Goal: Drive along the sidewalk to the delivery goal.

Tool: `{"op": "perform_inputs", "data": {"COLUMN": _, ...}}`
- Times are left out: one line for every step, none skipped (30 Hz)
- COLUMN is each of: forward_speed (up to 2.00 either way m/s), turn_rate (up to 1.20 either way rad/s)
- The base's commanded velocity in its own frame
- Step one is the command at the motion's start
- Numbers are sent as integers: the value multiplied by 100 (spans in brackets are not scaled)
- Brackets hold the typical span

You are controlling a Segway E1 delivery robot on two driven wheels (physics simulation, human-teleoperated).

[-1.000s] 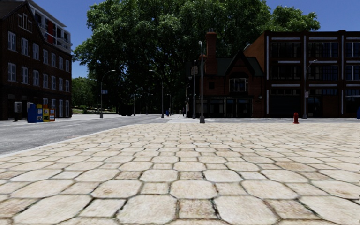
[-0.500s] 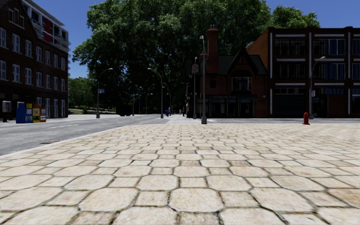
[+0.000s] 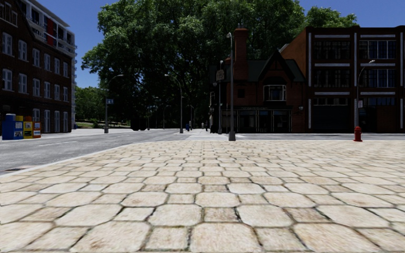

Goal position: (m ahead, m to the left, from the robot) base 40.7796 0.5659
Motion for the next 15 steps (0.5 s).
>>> {"op": "perform_inputs", "data": {"forward_speed": 200, "turn_rate": 0}}
{"op": "perform_inputs", "data": {"forward_speed": 200, "turn_rate": 0}}
{"op": "perform_inputs", "data": {"forward_speed": 200, "turn_rate": 0}}
{"op": "perform_inputs", "data": {"forward_speed": 200, "turn_rate": 0}}
{"op": "perform_inputs", "data": {"forward_speed": 200, "turn_rate": 0}}
{"op": "perform_inputs", "data": {"forward_speed": 200, "turn_rate": 0}}
{"op": "perform_inputs", "data": {"forward_speed": 200, "turn_rate": 0}}
{"op": "perform_inputs", "data": {"forward_speed": 200, "turn_rate": 0}}
{"op": "perform_inputs", "data": {"forward_speed": 200, "turn_rate": 0}}
{"op": "perform_inputs", "data": {"forward_speed": 200, "turn_rate": 0}}
{"op": "perform_inputs", "data": {"forward_speed": 200, "turn_rate": 0}}
{"op": "perform_inputs", "data": {"forward_speed": 200, "turn_rate": 0}}
{"op": "perform_inputs", "data": {"forward_speed": 200, "turn_rate": 0}}
{"op": "perform_inputs", "data": {"forward_speed": 200, "turn_rate": 0}}
{"op": "perform_inputs", "data": {"forward_speed": 200, "turn_rate": 0}}
